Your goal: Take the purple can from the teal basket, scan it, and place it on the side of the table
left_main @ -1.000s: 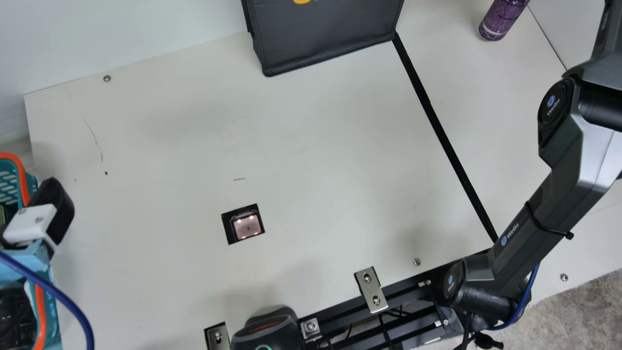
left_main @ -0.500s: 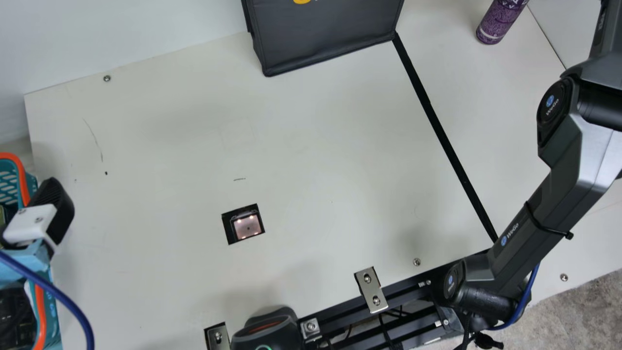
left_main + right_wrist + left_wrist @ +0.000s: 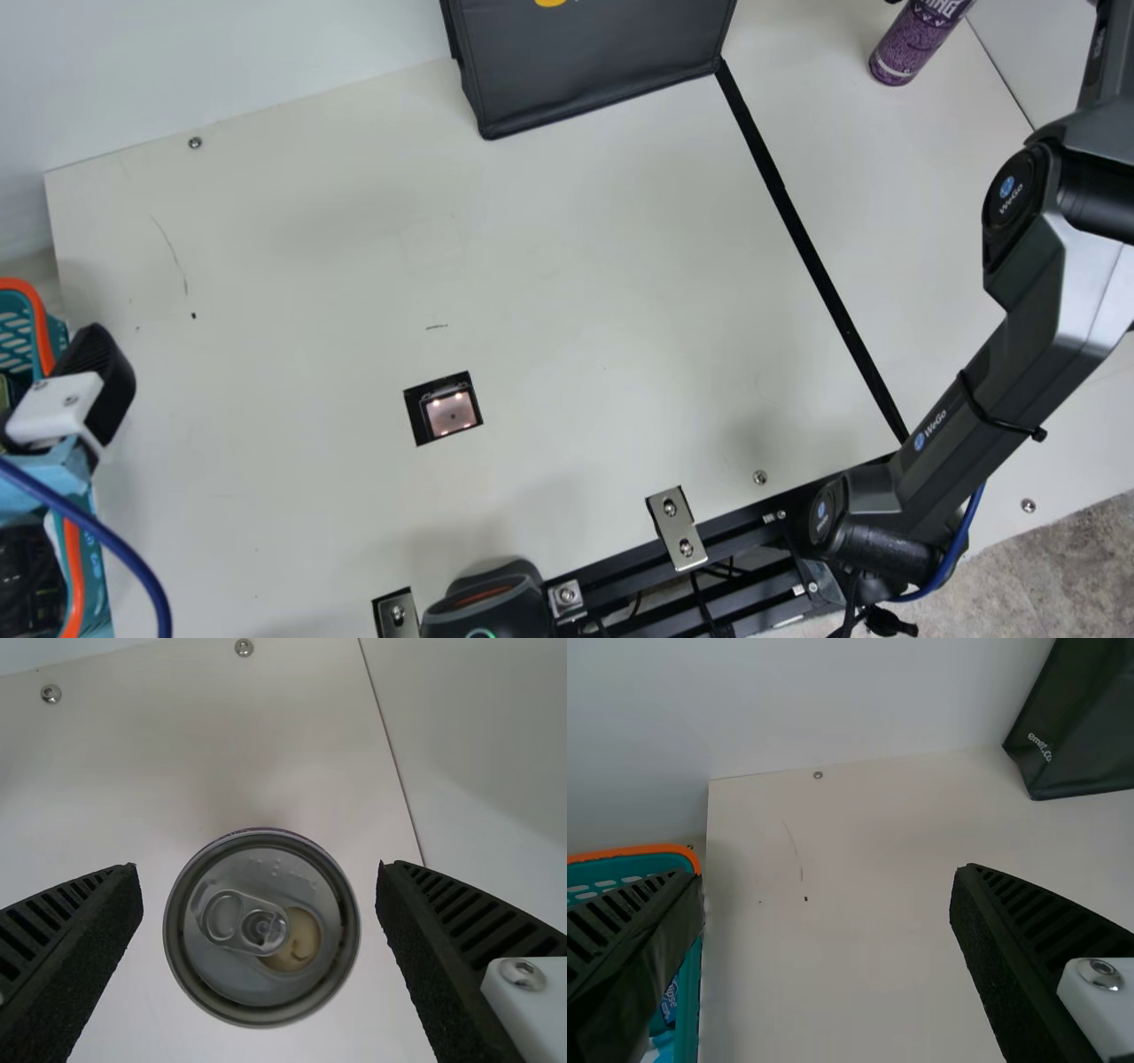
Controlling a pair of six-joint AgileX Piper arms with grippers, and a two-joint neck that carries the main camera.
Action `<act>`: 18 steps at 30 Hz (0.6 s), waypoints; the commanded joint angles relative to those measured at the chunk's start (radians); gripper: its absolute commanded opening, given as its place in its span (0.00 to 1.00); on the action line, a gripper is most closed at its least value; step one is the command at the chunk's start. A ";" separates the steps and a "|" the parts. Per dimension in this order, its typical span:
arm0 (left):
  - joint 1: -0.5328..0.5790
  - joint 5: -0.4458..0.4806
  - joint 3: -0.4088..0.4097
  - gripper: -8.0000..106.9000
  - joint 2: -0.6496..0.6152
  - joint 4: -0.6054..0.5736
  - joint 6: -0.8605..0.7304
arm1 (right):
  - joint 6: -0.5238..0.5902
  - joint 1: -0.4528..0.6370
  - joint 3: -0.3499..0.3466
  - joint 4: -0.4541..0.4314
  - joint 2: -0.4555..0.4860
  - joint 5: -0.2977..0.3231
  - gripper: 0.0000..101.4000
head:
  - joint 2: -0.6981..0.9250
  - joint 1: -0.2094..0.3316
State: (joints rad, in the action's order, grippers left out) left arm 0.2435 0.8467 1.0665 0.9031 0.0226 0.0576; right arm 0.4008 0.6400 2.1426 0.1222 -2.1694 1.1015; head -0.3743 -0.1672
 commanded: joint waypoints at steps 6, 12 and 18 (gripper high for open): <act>0.000 0.000 0.000 0.85 0.000 0.000 0.000 | -0.004 -0.005 -0.053 -0.016 0.063 -0.033 0.94 | -0.002 0.029; 0.000 0.000 0.000 0.85 0.000 0.000 0.000 | -0.021 -0.018 -0.152 -0.025 0.179 -0.059 0.94 | -0.002 0.029; 0.000 0.000 0.000 0.85 0.000 0.000 0.000 | -0.062 -0.041 -0.300 -0.044 0.334 -0.088 0.94 | -0.002 0.029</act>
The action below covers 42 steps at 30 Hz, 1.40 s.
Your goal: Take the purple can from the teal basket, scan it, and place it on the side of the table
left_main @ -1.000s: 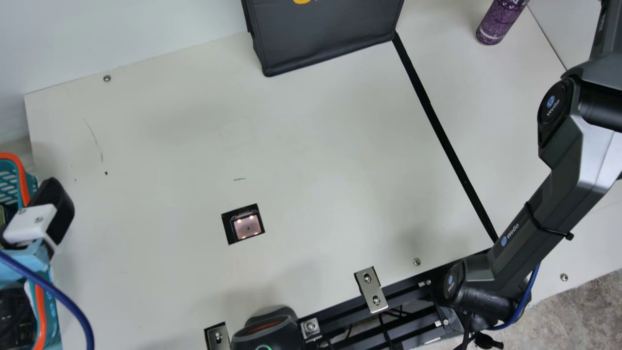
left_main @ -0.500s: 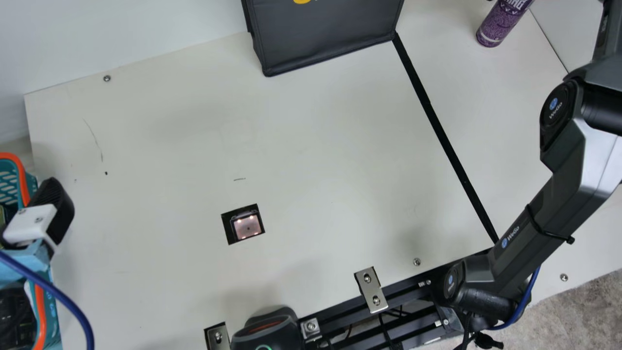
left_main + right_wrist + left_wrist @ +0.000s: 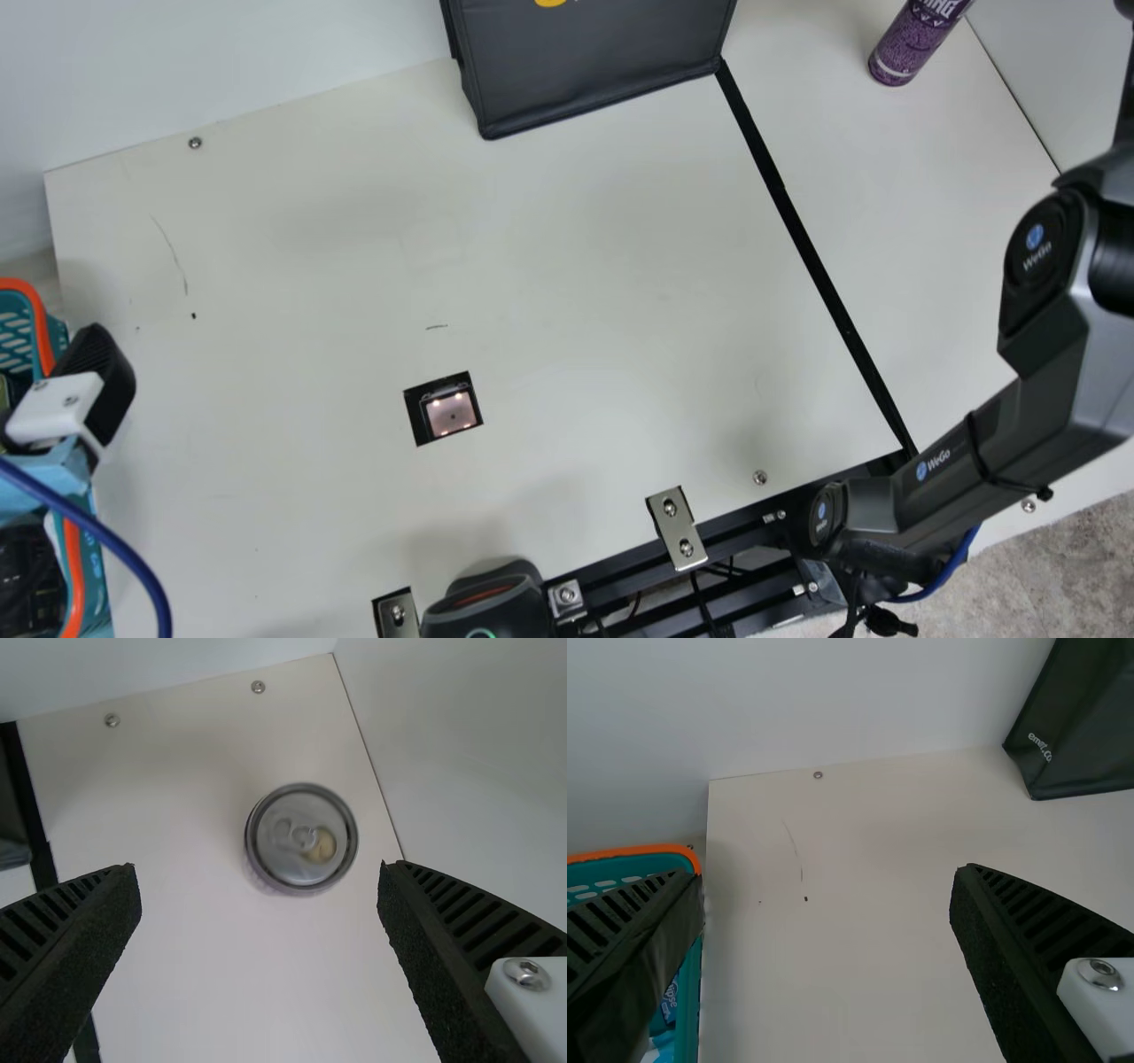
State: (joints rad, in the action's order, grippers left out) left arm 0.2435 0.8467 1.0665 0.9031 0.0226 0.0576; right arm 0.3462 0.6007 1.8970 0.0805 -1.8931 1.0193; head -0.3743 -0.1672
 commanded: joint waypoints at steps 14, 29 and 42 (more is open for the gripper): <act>0.000 0.000 0.000 0.85 0.000 0.000 0.000 | -0.139 -0.078 -0.323 -0.074 0.356 -0.027 0.94 | -0.002 0.029; -0.144 0.245 0.091 0.85 -0.098 -0.032 -0.038 | -0.212 -0.253 -0.461 -0.081 0.641 0.047 0.94 | 0.324 0.029; -0.215 0.367 0.137 0.85 -0.148 -0.049 -0.058 | -0.272 -0.414 -0.559 -0.087 0.869 0.113 0.94 | 0.347 0.029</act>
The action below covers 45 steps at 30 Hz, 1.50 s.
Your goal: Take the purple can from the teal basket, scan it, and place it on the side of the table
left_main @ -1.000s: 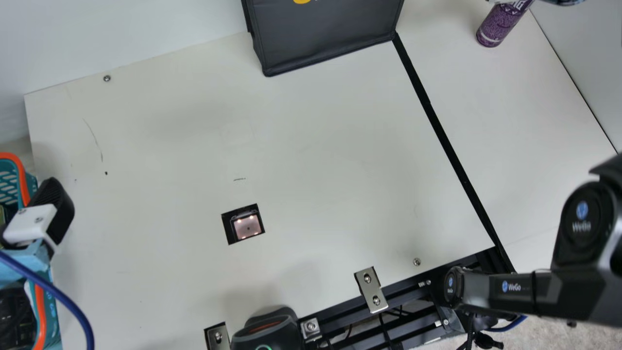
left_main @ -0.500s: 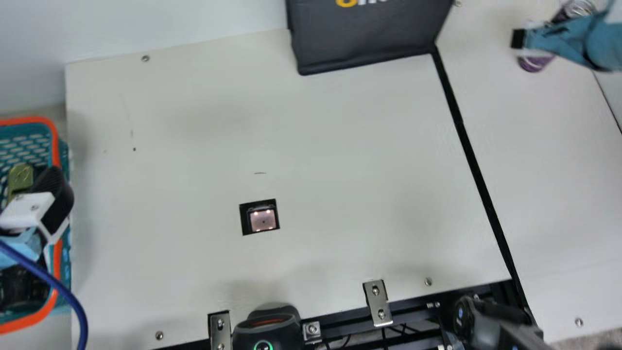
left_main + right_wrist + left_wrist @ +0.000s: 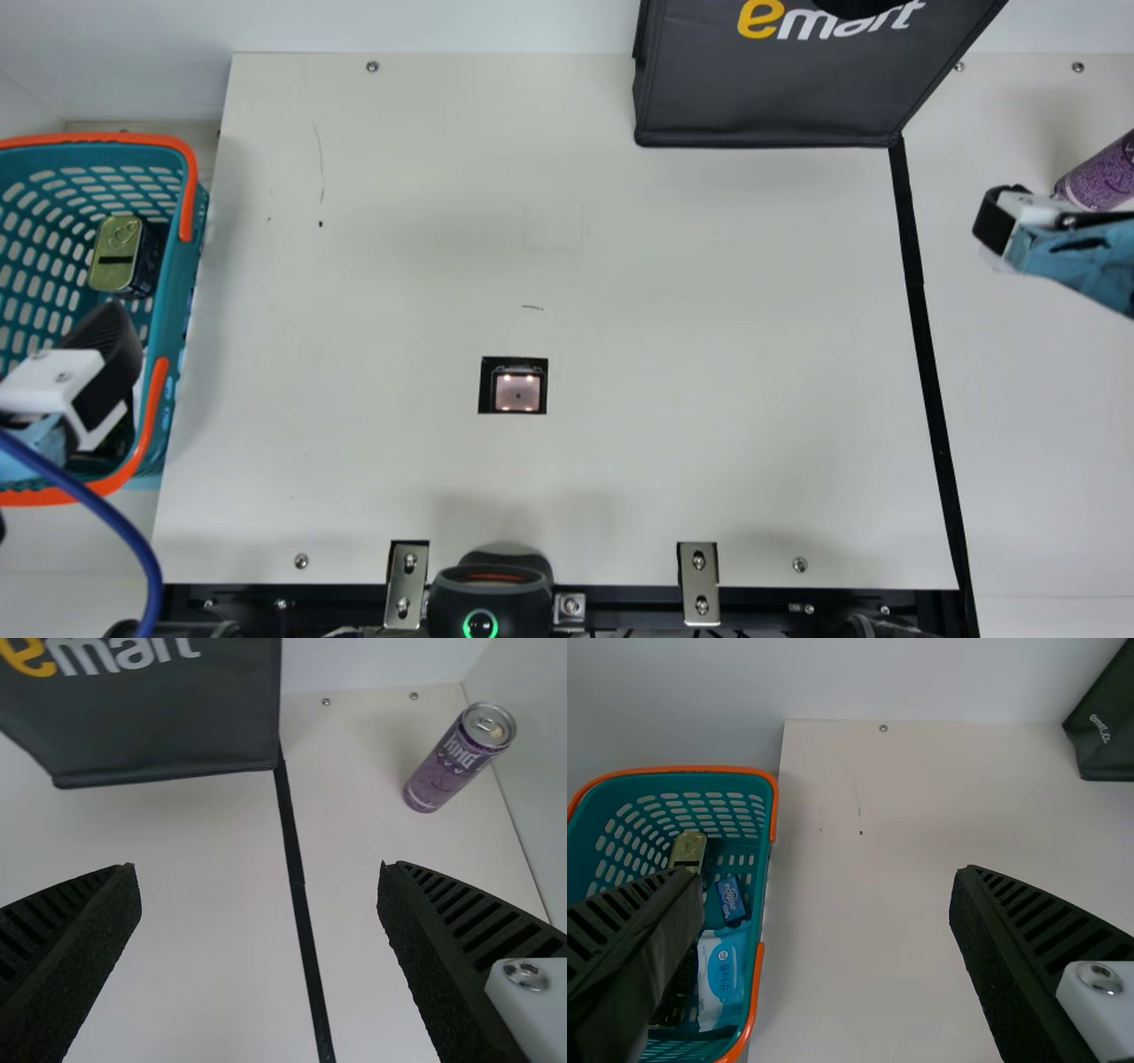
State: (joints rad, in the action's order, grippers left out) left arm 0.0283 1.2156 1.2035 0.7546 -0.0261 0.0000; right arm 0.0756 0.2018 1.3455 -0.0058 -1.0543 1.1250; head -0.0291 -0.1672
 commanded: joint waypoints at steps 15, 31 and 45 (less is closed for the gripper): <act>0.000 0.000 0.000 0.85 0.000 0.000 0.000 | -0.071 -0.200 -0.120 -0.008 0.292 0.083 0.94 | 0.002 0.029; 0.000 0.000 0.000 0.85 0.000 0.000 0.000 | -0.076 -0.216 -0.128 -0.010 0.314 0.096 0.94 | 0.002 0.029; 0.000 0.000 0.000 0.85 0.000 0.000 0.000 | -0.076 -0.216 -0.128 -0.010 0.314 0.096 0.94 | 0.002 0.029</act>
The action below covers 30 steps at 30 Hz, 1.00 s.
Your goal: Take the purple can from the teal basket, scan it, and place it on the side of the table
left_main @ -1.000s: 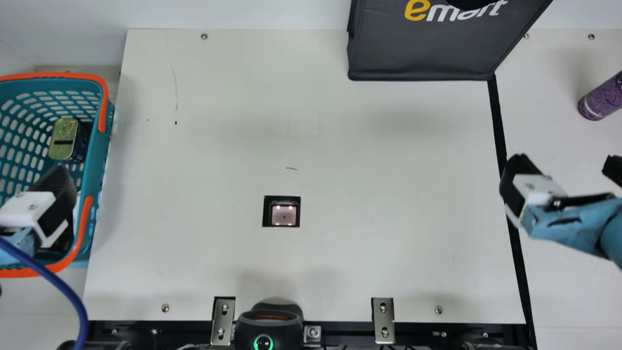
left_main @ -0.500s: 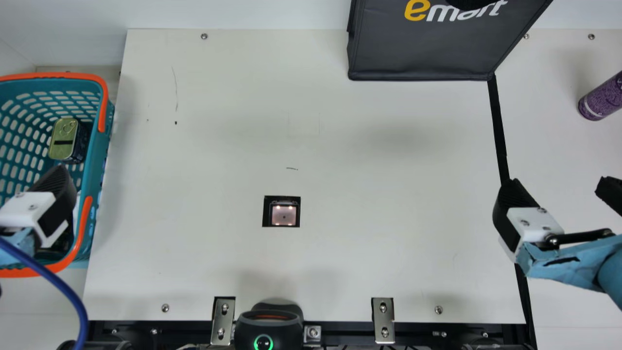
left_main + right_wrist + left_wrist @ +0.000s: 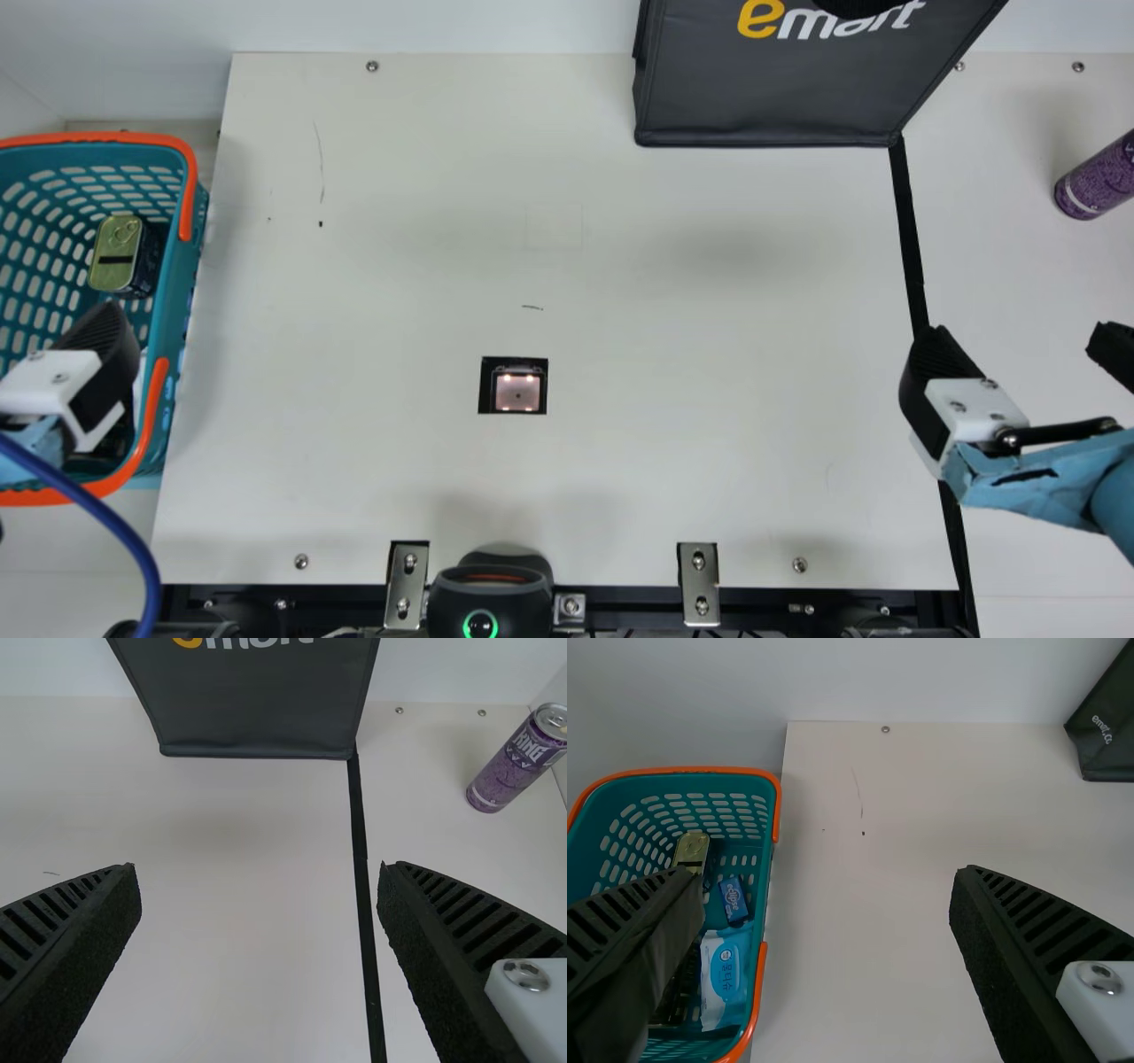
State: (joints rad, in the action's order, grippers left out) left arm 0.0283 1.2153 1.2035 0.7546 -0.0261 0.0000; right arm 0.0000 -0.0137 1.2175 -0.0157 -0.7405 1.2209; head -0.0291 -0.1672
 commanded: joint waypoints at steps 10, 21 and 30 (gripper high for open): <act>0.000 0.000 0.000 0.85 0.000 0.000 0.000 | 0.000 0.000 0.000 0.000 0.000 0.001 0.94 | 0.002 0.029; 0.000 0.000 0.000 0.85 0.000 0.000 0.000 | 0.000 0.000 0.000 0.000 0.000 0.001 0.94 | 0.002 0.029; 0.000 0.000 0.000 0.85 0.000 0.000 0.000 | 0.000 0.000 0.000 0.000 0.000 0.001 0.94 | 0.002 0.029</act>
State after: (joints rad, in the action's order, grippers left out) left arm 0.0283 1.2153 1.2035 0.7546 -0.0261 0.0000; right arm 0.0000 -0.0137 1.2175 -0.0157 -0.7405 1.2219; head -0.0307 -0.1672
